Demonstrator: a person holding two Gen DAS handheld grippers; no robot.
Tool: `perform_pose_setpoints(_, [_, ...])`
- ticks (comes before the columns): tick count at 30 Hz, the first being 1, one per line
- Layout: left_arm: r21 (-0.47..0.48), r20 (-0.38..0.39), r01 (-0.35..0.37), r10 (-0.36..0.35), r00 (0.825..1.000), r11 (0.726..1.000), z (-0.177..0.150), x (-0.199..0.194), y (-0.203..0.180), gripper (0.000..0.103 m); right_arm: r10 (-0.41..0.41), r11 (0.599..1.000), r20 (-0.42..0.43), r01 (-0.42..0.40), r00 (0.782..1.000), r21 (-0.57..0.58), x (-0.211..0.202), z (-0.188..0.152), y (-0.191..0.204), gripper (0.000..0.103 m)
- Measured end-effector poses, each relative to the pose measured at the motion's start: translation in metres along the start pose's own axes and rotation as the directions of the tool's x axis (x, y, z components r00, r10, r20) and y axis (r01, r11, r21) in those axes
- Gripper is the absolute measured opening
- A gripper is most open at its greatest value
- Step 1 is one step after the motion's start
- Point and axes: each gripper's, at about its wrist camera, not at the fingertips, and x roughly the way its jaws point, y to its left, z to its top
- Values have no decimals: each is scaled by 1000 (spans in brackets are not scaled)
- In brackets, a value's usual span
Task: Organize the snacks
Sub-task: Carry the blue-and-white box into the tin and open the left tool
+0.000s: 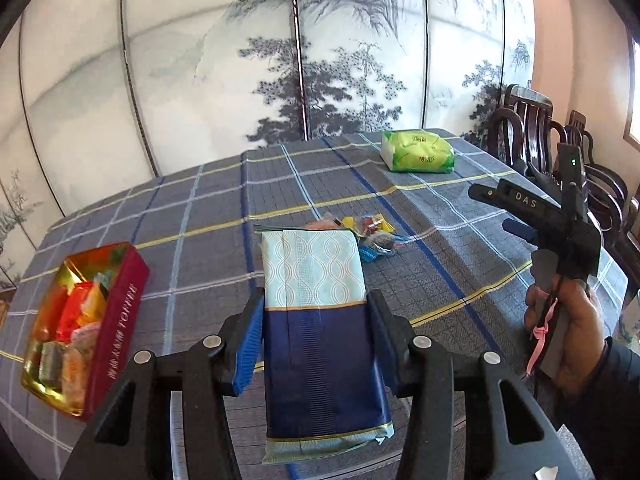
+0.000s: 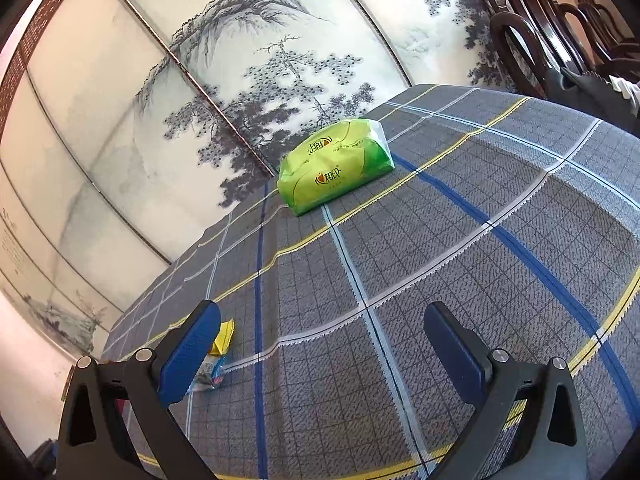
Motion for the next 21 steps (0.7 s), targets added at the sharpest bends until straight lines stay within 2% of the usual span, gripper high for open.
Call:
perform_pose_setpoints(6, [-37,45,-101,103,994,994,6,-34,66,45,-25,999,-3,25,1000,-21,2,0,3,101])
perform_pose_setpoints(10, [-80,72,-196,202,977,977,9,-52,124,45,-37,999,-6,37,999,-15,2,0,1,102])
perform_pose_setpoints(15, [-143,95,-255,270,958,956,14,-79,186,45,-43,999,-8,43,999,-15,2,0,1,103])
perform_pose_setpoints(21, [-176,129,-303,327,936,937,23,-105,226,45,-49,999,-11,49,999,-16,2,-1,1,103])
